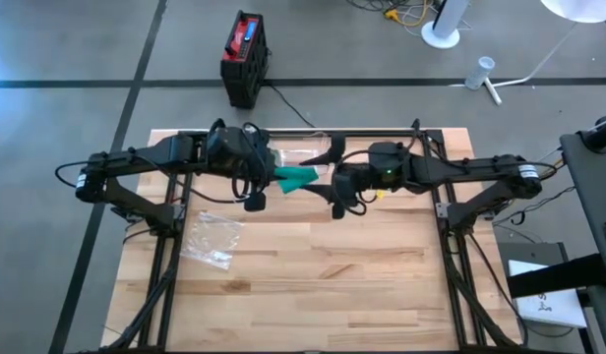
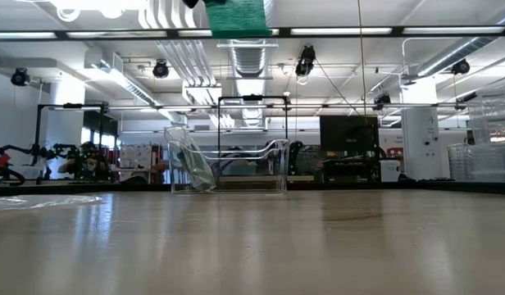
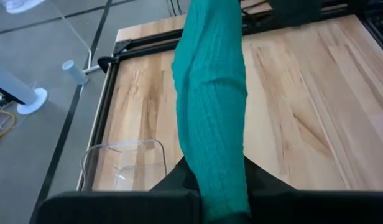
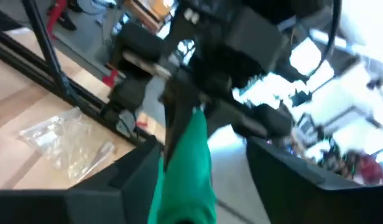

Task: Roll bandage
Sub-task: Roll the blue bandage

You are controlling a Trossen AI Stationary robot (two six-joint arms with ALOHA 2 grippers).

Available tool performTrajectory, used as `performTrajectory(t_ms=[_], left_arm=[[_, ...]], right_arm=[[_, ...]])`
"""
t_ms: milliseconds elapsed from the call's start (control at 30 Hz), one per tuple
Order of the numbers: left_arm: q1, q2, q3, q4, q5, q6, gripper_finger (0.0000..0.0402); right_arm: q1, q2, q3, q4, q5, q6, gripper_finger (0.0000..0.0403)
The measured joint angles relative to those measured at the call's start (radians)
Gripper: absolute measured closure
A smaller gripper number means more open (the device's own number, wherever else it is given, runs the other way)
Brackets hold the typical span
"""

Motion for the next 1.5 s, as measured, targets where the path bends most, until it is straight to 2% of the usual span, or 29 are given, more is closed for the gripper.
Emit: performTrajectory(t_ms=[133,267,567,767,900,1000,1233,1300,1367,1500], left_arm=[[-0.007,0.008,0.0,0.025,0.0,0.005,0.0389],[-0.008,0.02,0.0,0.031,0.0,0.005,0.0389],[-0.007,0.035,0.0,0.033,0.0,0.005,0.0387],[-0.008,0.034,0.0,0.032,0.006,0.024,0.0357],[-0.008,0.034,-0.009,0.046,0.002,0.033,0.0335],[-0.008,0.034,-0.04,0.081,0.0,0.035,0.0313],[0.0,0.002,-0.173,0.363,-0.022,-0.027,0.0267],[0.001,-0.005,-0.223,0.476,-0.026,-0.039,0.0272],[0.001,-0.017,-0.276,0.548,-0.027,-0.048,0.0293],[0.001,-0.038,-0.389,0.726,-0.026,-0.096,0.038]], right_arm=[[-0.01,0.048,0.0,0.028,-0.007,-0.004,0.0149],[-0.01,0.081,-0.001,0.026,-0.005,-0.012,0.0168],[-0.01,0.093,0.0,0.031,0.056,-0.038,0.0258],[-0.011,0.093,0.0,0.029,0.07,-0.047,0.0337],[-0.011,0.077,0.015,0.022,0.067,0.009,0.0388],[-0.02,0.058,0.054,0.02,0.063,0.095,0.0384],[-0.032,0.038,0.077,-0.02,0.064,0.208,0.0389],[-0.032,0.033,0.077,-0.017,0.062,0.231,0.0389],[-0.032,0.032,0.078,-0.018,0.061,0.251,0.0388],[-0.032,0.032,0.078,-0.023,0.059,0.266,0.0388]])
